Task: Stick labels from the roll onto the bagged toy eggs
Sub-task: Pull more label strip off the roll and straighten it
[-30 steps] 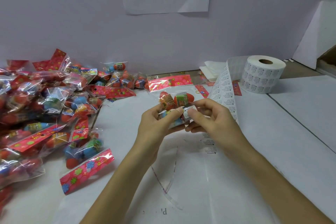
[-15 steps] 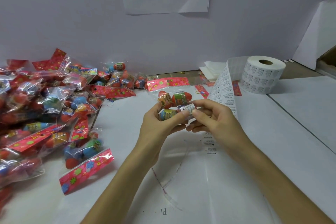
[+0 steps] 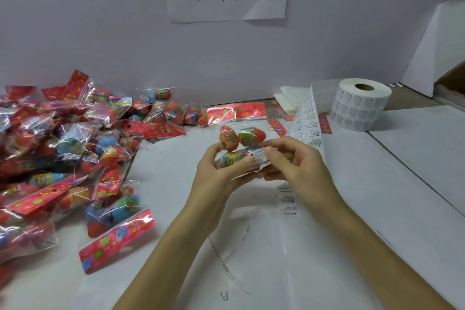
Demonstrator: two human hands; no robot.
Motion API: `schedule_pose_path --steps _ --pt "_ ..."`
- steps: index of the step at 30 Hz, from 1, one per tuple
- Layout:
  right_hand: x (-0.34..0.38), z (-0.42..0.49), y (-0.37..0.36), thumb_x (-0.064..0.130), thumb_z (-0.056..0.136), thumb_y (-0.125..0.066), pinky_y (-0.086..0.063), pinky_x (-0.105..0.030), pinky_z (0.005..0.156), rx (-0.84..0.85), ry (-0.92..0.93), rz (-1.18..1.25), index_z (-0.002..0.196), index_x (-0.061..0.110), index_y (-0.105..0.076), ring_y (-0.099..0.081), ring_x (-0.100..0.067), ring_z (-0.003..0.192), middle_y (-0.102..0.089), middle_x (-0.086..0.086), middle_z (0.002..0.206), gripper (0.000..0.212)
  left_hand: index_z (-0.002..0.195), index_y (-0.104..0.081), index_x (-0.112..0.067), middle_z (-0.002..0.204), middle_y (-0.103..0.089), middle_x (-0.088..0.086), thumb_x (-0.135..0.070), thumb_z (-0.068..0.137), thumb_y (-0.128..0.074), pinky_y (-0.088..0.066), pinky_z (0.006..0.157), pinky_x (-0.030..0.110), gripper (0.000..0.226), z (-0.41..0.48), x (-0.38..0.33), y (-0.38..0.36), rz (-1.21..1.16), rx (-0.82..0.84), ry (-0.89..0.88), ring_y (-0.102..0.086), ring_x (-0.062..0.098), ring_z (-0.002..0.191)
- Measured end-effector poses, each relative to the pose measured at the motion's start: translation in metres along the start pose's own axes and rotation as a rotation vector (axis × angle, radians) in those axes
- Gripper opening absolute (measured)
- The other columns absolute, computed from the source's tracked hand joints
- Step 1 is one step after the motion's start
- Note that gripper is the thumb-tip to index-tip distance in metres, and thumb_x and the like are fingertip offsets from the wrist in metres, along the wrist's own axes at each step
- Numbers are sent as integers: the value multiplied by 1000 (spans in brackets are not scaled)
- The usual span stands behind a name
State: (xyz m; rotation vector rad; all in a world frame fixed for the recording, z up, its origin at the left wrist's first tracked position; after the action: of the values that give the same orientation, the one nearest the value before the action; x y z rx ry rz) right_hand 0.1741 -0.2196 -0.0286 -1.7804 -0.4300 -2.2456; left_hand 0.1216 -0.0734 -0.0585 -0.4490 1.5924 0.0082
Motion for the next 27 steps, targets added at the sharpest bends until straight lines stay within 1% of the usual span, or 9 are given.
schedule_pose_path --steps 4,6,8,11,14,17,19,22,27 --pt "8 -6 -2 22 95 -70 -58 -22 74 -42 141 -230 117 26 -67 -72 -7 88 -70 12 107 22 137 -46 -28 130 -58 -11 -33 83 -82 -57 86 27 65 -8 -16 13 375 -282 -202 -63 7 108" --pt "11 -11 -15 24 97 -68 -54 -16 76 60 200 -319 131 32 -61 -66 -1 101 -59 14 121 35 137 -50 -26 132 -61 -8 -30 87 -82 -58 93 32 60 -7 -14 10 282 -219 -173 -65 12 113" --pt "12 -15 -25 27 99 -63 -54 -18 80 150 236 -362 138 36 -57 -61 -2 108 -52 13 124 40 131 -60 -18 123 -71 3 -23 84 -77 -58 99 43 50 -4 -9 3 -2 -81 -66 -71 20 110" --pt "16 -18 -31 29 95 -57 -53 -22 81 220 256 -385 133 32 -64 -60 -7 108 -53 14 120 39 121 -67 -3 113 -73 14 -24 87 -66 -54 105 50 40 -4 -9 -1 -317 33 -27 -72 26 103" --pt "21 -17 -27 20 95 -57 -54 -23 79 199 263 -320 122 31 -72 -67 -11 99 -65 16 112 32 134 -61 -3 125 -70 18 -33 91 -71 -59 98 44 53 -1 -11 3 -198 -28 -53 -70 31 114" --pt "22 -12 -4 13 97 -66 -54 -21 74 -21 243 -228 107 29 -75 -68 -10 87 -71 13 98 21 134 -62 -7 117 -70 12 -38 81 -71 -63 81 32 62 0 -8 9 -71 -94 -9 -72 28 108" --pt "19 -7 11 19 94 -70 -53 -18 72 -139 188 -215 110 28 -71 -65 -8 90 -69 11 99 19 128 -67 -9 113 -72 11 -35 85 -71 -62 76 29 50 0 -7 7 -31 -61 9 -72 27 105" --pt "6 1 12 37 93 -65 -53 -17 70 -82 -6 -140 117 30 -66 -65 -7 93 -68 9 104 25 118 -72 -14 108 -76 9 -36 81 -72 -64 75 34 44 -2 -9 0 24 8 -9 -75 30 101" --pt "0 0 9 29 91 -72 -56 -22 64 -73 -39 -41 100 20 -76 -72 -14 83 -76 1 90 13 108 -76 -14 102 -78 8 -28 97 -67 -64 76 39 20 -3 -8 -6 146 48 -35 -76 26 97"
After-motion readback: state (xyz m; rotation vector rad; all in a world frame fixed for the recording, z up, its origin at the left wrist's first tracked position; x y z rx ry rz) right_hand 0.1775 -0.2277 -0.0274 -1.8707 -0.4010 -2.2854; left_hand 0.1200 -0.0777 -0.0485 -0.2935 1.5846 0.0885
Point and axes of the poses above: each hand's wrist, its own z-axis towards the middle knuckle, its own y-axis out of the back of the hand, x = y × z, the point moved 8 cm from there along z, towards the middle knuckle
